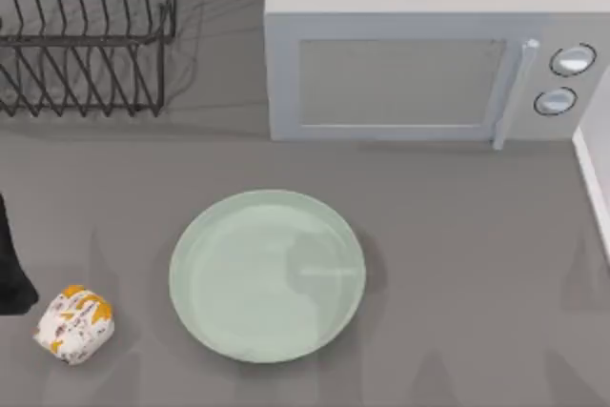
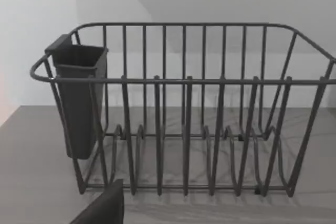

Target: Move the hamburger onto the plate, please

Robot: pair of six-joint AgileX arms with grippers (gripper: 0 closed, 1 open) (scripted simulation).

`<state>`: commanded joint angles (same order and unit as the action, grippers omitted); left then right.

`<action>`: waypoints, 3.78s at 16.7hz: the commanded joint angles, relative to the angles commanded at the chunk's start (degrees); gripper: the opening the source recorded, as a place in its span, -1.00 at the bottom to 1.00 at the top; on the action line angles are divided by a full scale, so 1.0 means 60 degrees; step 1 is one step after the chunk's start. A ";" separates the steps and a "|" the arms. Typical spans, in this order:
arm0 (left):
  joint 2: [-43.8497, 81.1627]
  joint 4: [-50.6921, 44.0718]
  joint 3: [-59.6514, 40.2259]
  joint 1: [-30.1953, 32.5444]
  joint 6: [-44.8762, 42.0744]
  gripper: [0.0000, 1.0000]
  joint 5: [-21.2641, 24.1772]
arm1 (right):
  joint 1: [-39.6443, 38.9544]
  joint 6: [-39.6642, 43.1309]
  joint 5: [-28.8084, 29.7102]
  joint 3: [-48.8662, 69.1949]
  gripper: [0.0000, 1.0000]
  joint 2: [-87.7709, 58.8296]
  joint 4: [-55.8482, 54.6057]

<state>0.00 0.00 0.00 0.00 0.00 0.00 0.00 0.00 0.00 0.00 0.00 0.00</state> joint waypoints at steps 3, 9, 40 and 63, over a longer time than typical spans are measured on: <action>0.0111 -0.0094 -0.0093 0.0027 -0.0031 1.00 0.0005 | 0.0000 0.0000 0.0000 0.0000 1.00 0.0000 0.0000; 0.2850 -0.2019 -0.1992 0.0498 -0.0662 1.00 0.0017 | 0.0000 0.0000 0.0000 0.0000 1.00 0.0000 0.0000; 1.6022 -0.6121 -0.7264 0.2156 -0.2984 1.00 0.0043 | 0.0000 0.0000 0.0000 0.0000 1.00 0.0000 0.0000; 1.6350 -0.5613 -0.6976 0.2158 -0.2989 -1.00 0.0043 | 0.0000 0.0000 0.0000 0.0000 1.00 0.0000 0.0000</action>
<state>98.10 -33.68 -41.85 12.95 -17.94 0.26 0.00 0.00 0.00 0.00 0.00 0.00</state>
